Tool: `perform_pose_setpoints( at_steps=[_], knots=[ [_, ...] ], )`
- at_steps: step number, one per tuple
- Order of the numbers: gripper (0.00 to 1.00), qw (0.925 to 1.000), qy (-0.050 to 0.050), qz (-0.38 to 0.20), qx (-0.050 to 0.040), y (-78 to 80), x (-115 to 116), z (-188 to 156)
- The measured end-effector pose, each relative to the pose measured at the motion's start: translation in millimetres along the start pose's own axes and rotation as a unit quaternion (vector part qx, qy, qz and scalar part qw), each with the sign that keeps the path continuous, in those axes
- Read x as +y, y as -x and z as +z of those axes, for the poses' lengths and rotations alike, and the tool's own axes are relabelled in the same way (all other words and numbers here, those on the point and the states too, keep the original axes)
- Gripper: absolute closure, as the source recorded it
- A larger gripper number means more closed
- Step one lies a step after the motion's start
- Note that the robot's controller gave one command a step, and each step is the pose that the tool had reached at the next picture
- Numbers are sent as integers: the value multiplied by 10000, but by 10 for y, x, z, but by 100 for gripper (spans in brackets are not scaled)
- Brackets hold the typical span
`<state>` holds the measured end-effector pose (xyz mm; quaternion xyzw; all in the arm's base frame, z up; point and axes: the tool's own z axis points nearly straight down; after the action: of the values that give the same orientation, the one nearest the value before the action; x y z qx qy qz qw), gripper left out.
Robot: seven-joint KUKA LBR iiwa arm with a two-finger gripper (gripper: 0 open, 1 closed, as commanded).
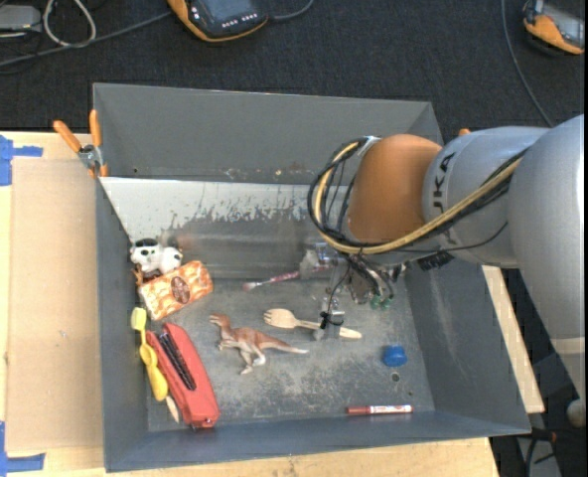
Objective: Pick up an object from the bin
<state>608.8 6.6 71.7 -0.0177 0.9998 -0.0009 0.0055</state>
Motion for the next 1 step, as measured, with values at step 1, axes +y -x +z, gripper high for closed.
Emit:
perform_pose_setpoints(
  at_steps=[1],
  knots=[
    [0, 9999, 8, 63, 98, -241, 129, -163]
  ],
)
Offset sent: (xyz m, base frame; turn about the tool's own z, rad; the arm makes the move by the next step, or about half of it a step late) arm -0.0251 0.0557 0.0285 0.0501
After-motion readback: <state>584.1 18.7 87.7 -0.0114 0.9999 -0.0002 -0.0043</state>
